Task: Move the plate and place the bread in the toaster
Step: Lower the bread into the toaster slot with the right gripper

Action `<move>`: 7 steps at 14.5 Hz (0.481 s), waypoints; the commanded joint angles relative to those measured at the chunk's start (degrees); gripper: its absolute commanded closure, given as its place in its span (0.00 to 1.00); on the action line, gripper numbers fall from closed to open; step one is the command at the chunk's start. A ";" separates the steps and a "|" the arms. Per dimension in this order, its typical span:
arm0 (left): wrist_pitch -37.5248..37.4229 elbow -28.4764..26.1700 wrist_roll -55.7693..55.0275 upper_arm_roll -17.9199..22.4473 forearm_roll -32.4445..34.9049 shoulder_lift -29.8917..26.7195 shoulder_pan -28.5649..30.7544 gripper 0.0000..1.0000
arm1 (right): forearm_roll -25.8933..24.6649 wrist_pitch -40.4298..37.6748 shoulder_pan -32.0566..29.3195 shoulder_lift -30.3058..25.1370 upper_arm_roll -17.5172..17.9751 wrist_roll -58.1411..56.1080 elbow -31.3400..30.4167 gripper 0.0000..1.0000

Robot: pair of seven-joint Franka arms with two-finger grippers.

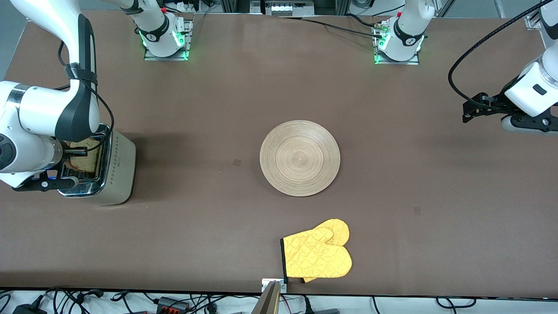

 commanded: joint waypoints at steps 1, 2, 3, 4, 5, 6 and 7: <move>-0.92 0.44 0.58 -0.11 0.85 -0.67 -0.17 0.00 | 1.19 -0.48 0.16 -1.81 0.05 -0.95 -1.08 0.00; -0.92 0.44 0.58 -0.11 0.85 -0.67 -0.17 0.00 | 1.20 -0.48 0.33 -2.07 -0.04 -0.51 -0.64 0.00; -0.92 0.44 0.58 -0.11 0.85 -0.67 -0.17 0.00 | 1.20 -0.48 0.59 -2.33 -0.04 -0.33 -0.55 0.00; -0.92 0.44 0.58 -0.11 0.85 -0.67 -0.17 0.00 | 1.20 -0.56 0.77 -3.12 -0.04 -0.25 -0.46 0.00; -0.92 0.87 0.58 -0.11 0.85 -0.58 -0.17 0.00 | 1.37 -0.48 0.77 -4.61 0.14 -0.25 -0.46 0.00; -0.92 0.96 0.58 -0.11 0.85 -0.58 -0.17 0.00 | 3.11 -0.56 0.77 -5.58 0.05 -0.25 -0.46 0.00; -0.92 1.05 0.58 -0.11 0.85 -0.58 -0.17 0.00 | 5.57 -0.48 0.69 -7.15 -0.12 -0.25 -0.46 0.00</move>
